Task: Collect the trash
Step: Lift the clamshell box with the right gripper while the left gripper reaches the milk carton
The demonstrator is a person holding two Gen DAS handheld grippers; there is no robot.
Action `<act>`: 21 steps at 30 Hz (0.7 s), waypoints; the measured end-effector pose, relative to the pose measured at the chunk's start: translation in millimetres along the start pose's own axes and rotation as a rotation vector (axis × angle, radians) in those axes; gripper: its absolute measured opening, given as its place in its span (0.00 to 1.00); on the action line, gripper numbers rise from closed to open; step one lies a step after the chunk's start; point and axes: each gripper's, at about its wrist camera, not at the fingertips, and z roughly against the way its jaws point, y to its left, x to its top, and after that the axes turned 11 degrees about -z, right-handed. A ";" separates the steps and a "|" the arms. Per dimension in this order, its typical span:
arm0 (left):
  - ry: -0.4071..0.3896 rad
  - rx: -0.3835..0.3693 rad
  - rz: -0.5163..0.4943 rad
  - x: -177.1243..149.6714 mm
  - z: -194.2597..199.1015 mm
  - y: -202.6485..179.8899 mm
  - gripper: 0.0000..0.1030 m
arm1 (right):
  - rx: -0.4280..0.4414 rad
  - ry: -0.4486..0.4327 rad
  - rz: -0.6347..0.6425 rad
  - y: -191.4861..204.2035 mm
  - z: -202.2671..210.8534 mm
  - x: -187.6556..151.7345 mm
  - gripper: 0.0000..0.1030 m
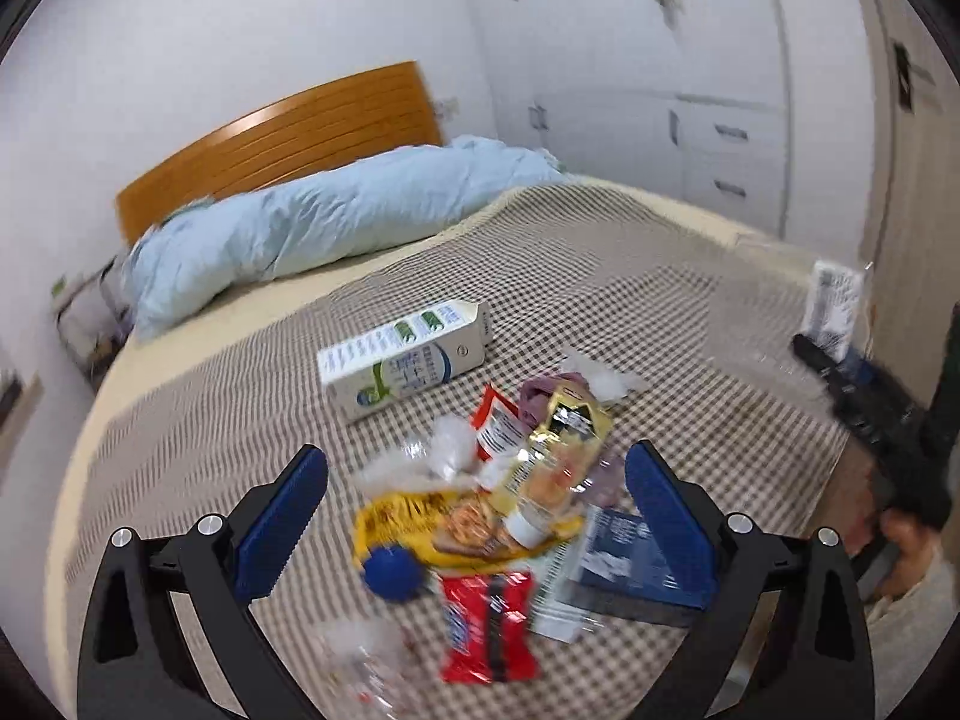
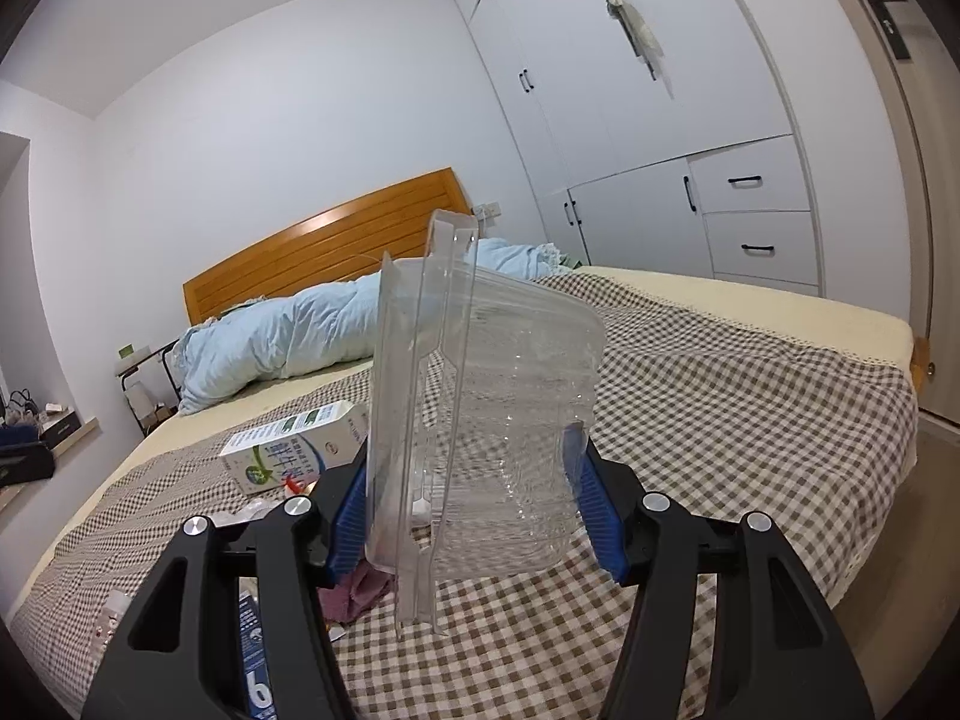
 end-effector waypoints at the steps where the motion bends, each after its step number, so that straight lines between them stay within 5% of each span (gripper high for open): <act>1: 0.024 0.017 -0.036 4.6 -8.7 2.6 0.93 | -0.003 -0.008 -0.002 -2.0 1.4 0.8 0.57; 12: 0.313 0.098 -0.244 35.2 -156.4 55.0 0.93 | -0.069 -0.025 -0.026 -26.7 1.9 -0.3 0.57; 21: 0.380 0.017 -0.340 54.7 -258.0 85.5 0.93 | -0.166 -0.030 -0.020 -55.8 -16.0 0.6 0.57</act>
